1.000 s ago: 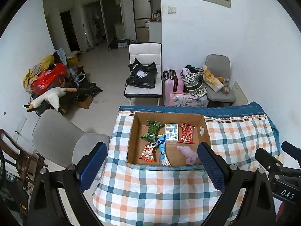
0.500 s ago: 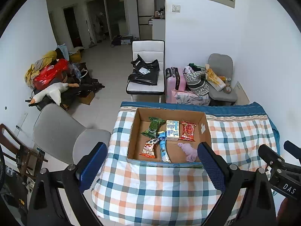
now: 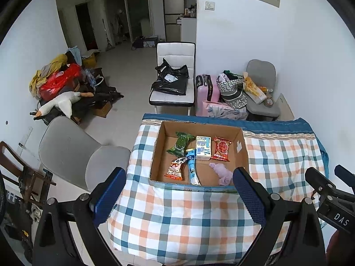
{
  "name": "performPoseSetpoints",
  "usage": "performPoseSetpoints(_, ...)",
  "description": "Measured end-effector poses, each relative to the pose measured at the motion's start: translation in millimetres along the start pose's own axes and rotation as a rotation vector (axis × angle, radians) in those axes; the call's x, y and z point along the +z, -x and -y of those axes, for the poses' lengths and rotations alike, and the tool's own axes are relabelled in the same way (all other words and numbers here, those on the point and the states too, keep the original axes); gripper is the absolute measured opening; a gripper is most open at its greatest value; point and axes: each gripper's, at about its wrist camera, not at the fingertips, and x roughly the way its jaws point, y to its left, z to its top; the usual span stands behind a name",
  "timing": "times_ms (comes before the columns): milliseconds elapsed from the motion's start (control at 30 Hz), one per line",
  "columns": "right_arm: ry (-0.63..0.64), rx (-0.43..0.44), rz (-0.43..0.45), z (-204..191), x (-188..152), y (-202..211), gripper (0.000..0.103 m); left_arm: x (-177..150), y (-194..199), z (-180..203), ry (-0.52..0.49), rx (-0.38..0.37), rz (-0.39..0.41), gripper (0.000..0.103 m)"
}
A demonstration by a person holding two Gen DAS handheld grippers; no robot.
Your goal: Organize soft objects
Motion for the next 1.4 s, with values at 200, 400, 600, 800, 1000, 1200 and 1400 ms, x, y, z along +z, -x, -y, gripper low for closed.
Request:
performPoseSetpoints(200,-0.005,0.001,-0.003,3.1,0.1,0.8,0.103,0.5,-0.2,-0.3,-0.001,0.001,-0.001,0.099)
performPoseSetpoints(400,0.001,-0.009,-0.004,2.5,0.9,0.2,0.103,0.7,-0.4,-0.2,0.001,-0.001,0.0,0.099)
performPoseSetpoints(600,-0.003,-0.014,-0.007,0.2,1.8,-2.7,0.103,1.3,-4.6,-2.2,0.0,0.001,-0.014,0.099)
performPoseSetpoints(800,-0.01,-0.013,-0.014,-0.4,2.1,-8.5,0.103,-2.3,-9.4,-2.0,-0.004,0.003,-0.025,0.099)
performPoseSetpoints(1000,-0.013,-0.017,-0.018,0.6,1.8,-12.5,0.103,-6.5,-13.2,0.9,-0.017,0.003,-0.038,0.099)
performPoseSetpoints(1200,-0.014,-0.023,-0.021,0.7,1.7,-15.2,0.103,-7.1,-14.2,2.4,-0.015,0.005,-0.037,0.099)
performPoseSetpoints(1400,-0.013,-0.025,-0.02,0.9,1.9,-16.1,0.103,-6.0,-14.8,1.6,-0.013,-0.001,-0.033,0.099)
